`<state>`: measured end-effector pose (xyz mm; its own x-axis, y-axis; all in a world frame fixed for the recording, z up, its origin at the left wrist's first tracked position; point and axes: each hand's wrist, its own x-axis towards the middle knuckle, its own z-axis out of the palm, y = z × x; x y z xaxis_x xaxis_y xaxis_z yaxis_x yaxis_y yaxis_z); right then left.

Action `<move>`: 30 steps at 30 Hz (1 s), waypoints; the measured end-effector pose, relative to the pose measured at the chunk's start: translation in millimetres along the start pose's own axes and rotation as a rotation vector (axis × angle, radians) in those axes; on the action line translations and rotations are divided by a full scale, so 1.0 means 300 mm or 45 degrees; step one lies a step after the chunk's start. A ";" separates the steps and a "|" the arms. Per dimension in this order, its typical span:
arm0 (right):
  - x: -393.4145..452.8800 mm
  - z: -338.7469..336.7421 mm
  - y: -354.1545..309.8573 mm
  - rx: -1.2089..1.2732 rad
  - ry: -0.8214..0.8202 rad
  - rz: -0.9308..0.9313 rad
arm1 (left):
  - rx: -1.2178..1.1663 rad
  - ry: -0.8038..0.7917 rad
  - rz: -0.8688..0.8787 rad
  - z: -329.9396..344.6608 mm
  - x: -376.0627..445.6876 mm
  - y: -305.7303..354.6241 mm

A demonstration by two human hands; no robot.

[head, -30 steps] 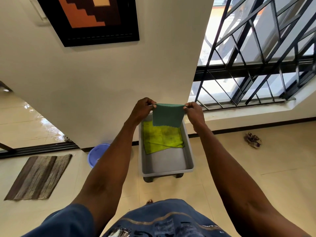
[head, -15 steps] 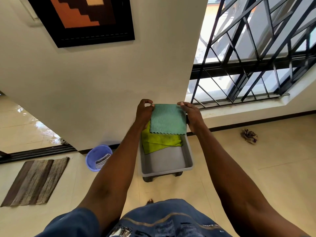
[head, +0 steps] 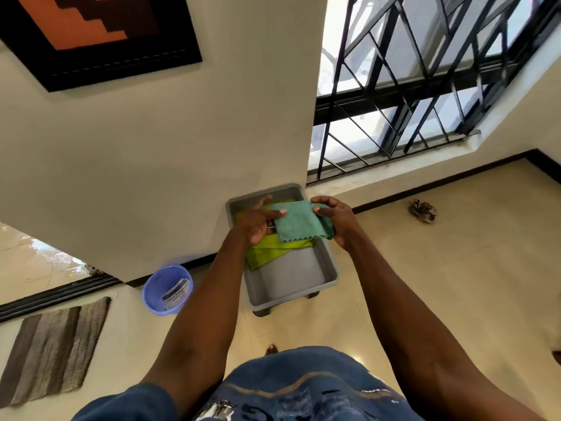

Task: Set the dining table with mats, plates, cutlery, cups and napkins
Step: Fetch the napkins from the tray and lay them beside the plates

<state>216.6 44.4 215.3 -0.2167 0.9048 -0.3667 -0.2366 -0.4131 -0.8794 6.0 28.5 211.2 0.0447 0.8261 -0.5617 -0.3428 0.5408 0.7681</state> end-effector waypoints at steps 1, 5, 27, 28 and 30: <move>-0.007 -0.016 0.005 0.005 0.041 -0.007 | 0.008 0.001 0.015 0.009 0.013 -0.008; -0.014 -0.079 0.030 -0.027 0.298 0.124 | 0.144 0.016 -0.009 0.063 0.067 -0.010; -0.197 -0.884 -0.109 0.526 0.643 0.486 | 0.582 -0.279 -0.811 0.935 0.365 -0.217; -0.204 -0.940 -0.140 0.532 0.645 0.455 | 0.615 -0.335 -0.785 1.005 0.385 -0.219; -0.214 -1.036 -0.195 0.549 0.655 0.390 | 0.669 -0.439 -0.726 1.135 0.420 -0.218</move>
<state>538.6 42.7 196.1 0.1137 0.6325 -0.7662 -0.6111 -0.5635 -0.5559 353.4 151.2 194.9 0.3912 0.3604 -0.8468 0.2957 0.8221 0.4865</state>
